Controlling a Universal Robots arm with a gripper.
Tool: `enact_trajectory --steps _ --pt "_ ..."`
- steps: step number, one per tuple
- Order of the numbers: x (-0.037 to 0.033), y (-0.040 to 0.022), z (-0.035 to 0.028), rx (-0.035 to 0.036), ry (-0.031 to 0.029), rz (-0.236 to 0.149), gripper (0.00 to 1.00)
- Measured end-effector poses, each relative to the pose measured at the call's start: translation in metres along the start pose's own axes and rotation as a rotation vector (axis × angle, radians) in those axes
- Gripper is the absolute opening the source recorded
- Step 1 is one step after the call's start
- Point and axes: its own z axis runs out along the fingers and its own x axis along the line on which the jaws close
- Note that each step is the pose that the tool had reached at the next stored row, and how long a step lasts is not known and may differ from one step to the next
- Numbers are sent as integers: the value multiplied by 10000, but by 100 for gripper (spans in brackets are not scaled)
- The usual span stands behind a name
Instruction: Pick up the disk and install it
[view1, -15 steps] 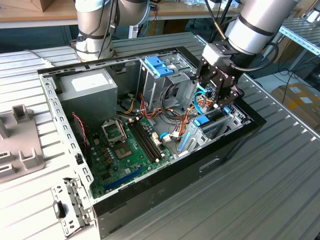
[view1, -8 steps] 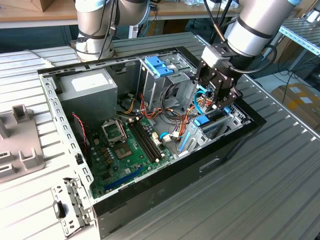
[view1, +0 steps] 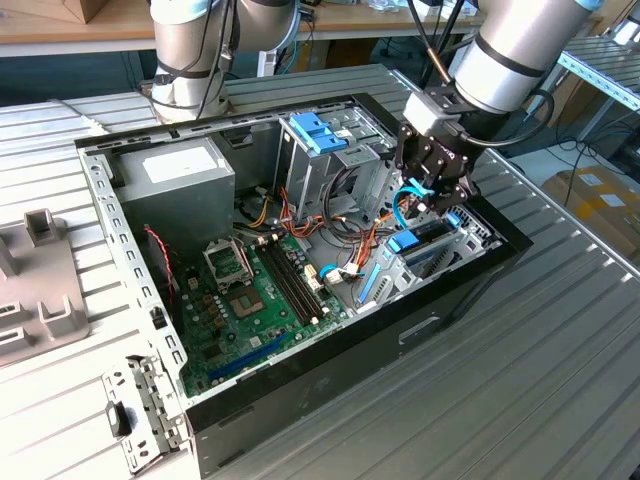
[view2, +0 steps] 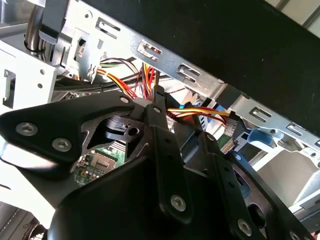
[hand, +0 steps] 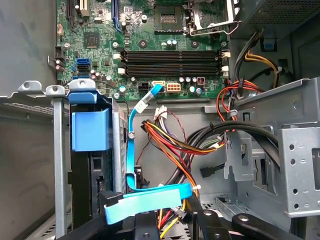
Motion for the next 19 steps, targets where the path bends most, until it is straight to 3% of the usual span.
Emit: enact_trajectory --steps 5,8,11,13,19 --pt "0 5 0 1 0 0 33" --pt "0 70 5 0 0 1 33" --pt "-13 96 2 6 20 2 33" --pt "-19 100 -33 12 96 8 33" --pt "-26 109 -139 12 96 8 33"
